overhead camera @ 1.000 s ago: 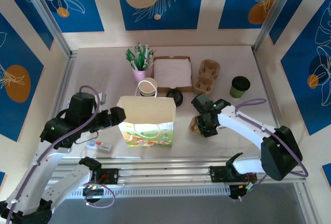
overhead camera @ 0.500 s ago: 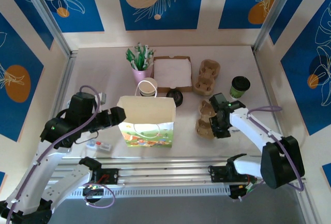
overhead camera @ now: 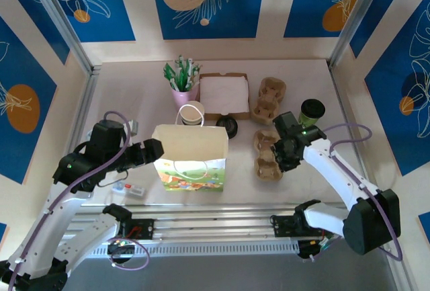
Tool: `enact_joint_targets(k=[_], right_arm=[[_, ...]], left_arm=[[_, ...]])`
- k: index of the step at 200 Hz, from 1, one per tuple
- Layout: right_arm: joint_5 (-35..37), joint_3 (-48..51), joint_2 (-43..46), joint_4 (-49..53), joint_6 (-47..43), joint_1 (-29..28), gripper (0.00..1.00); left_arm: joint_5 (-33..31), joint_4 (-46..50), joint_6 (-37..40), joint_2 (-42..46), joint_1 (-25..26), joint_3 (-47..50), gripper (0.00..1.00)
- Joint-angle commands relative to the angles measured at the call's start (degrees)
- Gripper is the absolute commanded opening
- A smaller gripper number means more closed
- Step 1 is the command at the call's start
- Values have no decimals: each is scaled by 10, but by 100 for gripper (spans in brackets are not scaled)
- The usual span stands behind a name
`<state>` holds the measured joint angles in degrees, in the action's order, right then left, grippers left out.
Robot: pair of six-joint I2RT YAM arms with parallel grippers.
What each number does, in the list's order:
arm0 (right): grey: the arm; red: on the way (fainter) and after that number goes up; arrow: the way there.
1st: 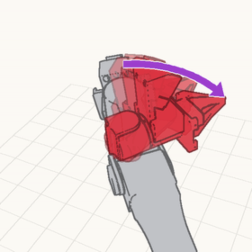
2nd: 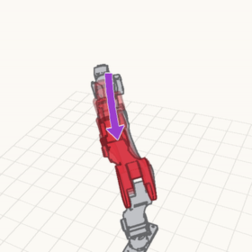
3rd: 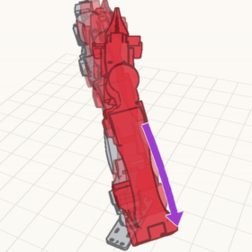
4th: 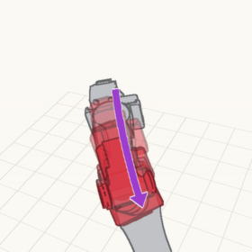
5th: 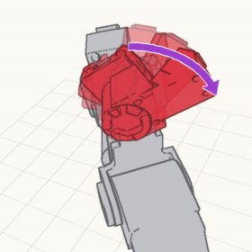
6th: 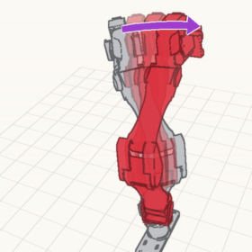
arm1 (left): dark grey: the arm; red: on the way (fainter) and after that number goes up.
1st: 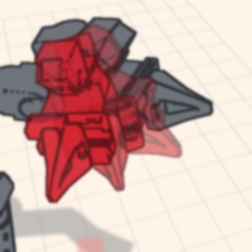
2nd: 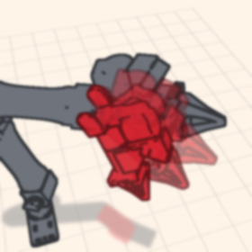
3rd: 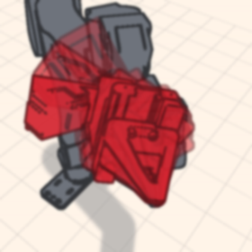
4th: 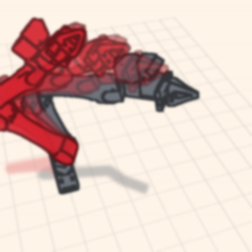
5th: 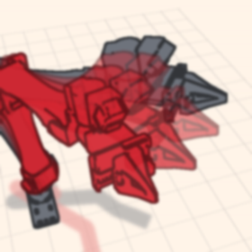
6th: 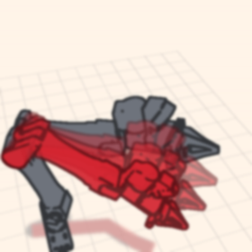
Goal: Pack the takeout coffee
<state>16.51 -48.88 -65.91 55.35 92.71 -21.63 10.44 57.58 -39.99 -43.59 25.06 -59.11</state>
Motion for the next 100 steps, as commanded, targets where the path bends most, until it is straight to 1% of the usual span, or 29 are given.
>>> enact_joint_targets(k=[1, 9, 34, 50, 76, 100], right_arm=[[-27, 17, -2, -29, 29, -17, 65], [-30, 16, -4, -34, 46, -18, 67], [-29, 13, -16, -56, 91, -25, 68], [-34, 6, -41, -58, 117, -23, 70], [-68, -14, -98, -68, 124, -11, 70], [-65, -33, -140, -61, 134, -8, 70]], left_arm=[[-2, -9, 2, -1, 6, 6, 82], [-2, -9, 2, -2, 5, 5, 82], [-1, -7, 4, -4, 5, 1, 82], [-1, -6, 5, -4, 6, 0, 82], [2, -6, 5, -4, 6, -1, 82], [1, -2, 7, -3, 5, -5, 82]])
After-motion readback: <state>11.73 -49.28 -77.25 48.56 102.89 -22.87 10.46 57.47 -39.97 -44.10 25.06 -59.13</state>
